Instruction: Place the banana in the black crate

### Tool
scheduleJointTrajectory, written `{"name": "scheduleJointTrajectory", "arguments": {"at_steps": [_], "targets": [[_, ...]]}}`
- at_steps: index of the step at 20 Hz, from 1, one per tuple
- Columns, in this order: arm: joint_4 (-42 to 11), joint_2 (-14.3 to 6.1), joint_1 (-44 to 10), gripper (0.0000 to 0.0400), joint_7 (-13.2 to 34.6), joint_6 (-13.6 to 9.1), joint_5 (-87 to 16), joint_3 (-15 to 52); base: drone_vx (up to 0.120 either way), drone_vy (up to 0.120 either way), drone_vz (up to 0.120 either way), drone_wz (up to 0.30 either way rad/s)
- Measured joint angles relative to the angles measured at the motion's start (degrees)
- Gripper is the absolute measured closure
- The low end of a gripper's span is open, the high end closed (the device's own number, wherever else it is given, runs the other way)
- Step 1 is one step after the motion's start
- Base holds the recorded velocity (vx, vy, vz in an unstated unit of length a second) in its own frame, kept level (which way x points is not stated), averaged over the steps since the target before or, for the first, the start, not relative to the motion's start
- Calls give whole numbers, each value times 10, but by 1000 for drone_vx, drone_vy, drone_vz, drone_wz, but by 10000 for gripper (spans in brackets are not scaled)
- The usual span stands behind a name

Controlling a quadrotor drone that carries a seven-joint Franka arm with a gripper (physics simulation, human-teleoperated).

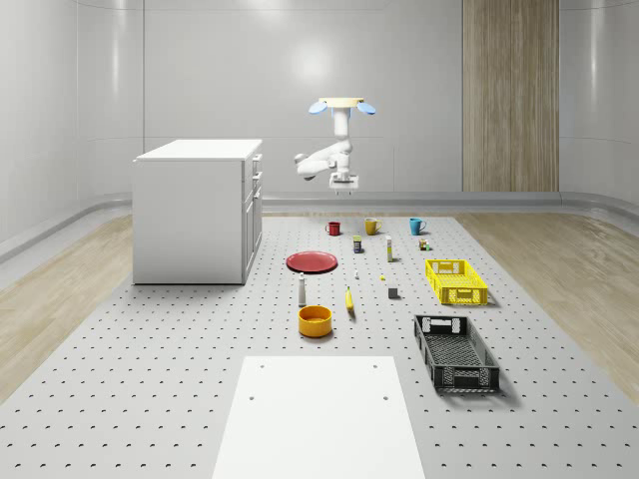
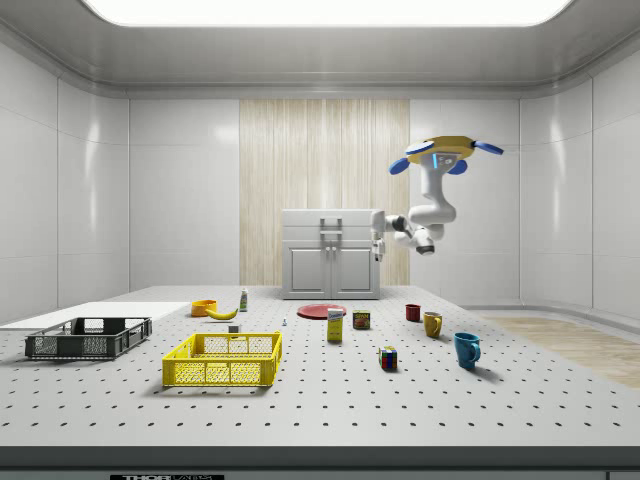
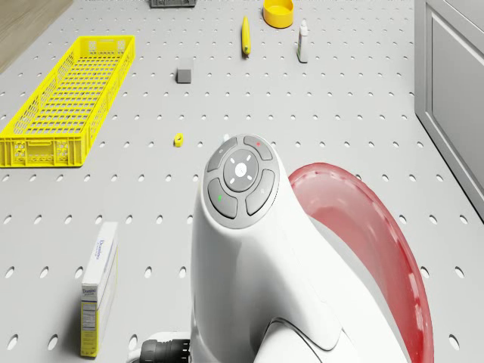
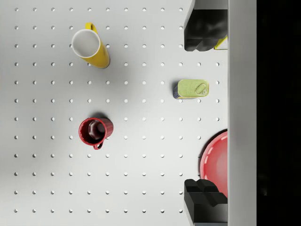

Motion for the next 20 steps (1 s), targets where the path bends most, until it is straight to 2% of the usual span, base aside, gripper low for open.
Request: {"name": "scheduleJointTrajectory", "arguments": {"at_steps": [17,20], "targets": [[3,-45,-14,0,13,41,23,13,120,0,0,0],[4,-52,-16,0,15,48,26,15,120,-107,0,0]]}}
